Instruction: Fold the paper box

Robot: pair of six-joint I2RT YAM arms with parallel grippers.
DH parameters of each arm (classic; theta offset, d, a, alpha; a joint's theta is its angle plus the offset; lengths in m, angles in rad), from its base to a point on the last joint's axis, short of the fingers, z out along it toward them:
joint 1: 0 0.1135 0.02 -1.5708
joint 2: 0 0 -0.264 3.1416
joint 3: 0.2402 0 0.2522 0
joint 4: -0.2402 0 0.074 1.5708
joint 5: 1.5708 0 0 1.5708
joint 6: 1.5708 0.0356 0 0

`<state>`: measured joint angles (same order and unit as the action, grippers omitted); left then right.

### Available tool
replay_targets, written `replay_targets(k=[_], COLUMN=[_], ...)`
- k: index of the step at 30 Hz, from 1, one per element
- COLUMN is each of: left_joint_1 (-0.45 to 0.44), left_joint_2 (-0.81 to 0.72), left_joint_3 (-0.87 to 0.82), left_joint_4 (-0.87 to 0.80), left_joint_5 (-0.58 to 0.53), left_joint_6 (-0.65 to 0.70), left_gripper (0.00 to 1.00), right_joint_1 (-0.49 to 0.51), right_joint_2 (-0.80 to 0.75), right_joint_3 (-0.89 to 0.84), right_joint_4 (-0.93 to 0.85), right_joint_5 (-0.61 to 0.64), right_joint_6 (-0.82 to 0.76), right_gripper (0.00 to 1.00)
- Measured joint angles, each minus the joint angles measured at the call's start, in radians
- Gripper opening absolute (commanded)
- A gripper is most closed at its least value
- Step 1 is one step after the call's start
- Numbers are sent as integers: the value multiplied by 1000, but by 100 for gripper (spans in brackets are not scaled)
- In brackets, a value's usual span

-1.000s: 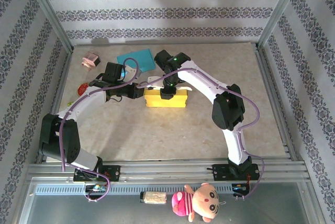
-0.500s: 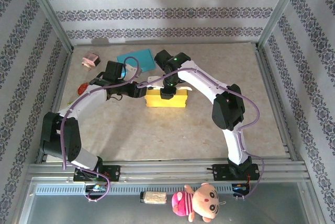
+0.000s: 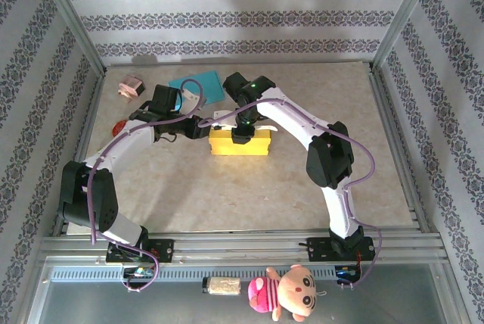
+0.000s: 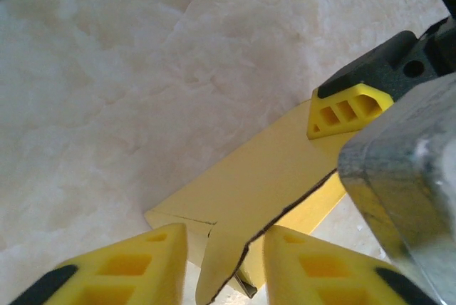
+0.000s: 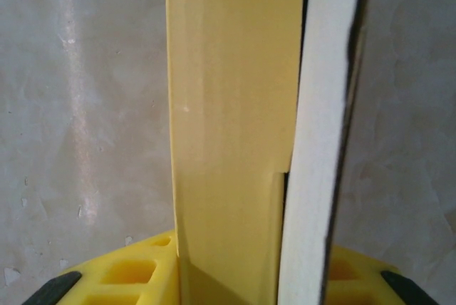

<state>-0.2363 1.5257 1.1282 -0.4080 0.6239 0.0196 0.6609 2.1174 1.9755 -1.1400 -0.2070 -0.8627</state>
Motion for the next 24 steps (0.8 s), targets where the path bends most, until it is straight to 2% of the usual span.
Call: replay_targets(k=[3, 8, 24], left_joint_1=[-5, -6, -6], left_joint_2=[1, 2, 2], left_joint_3=[5, 8, -21], left_joint_4=[0, -1, 57], left_joint_5=[7, 11, 32], left_joint_6=[3, 5, -131], left_gripper=[15, 7, 4], right_joint_1=[0, 0, -5], right_joint_2=[0, 0, 0], right_joint_3=[0, 0, 0], right_joint_4=[1, 0, -7], right_joint_5=[0, 1, 4], right_joint_6=[0, 1, 5], right_gripper=[32, 32, 32])
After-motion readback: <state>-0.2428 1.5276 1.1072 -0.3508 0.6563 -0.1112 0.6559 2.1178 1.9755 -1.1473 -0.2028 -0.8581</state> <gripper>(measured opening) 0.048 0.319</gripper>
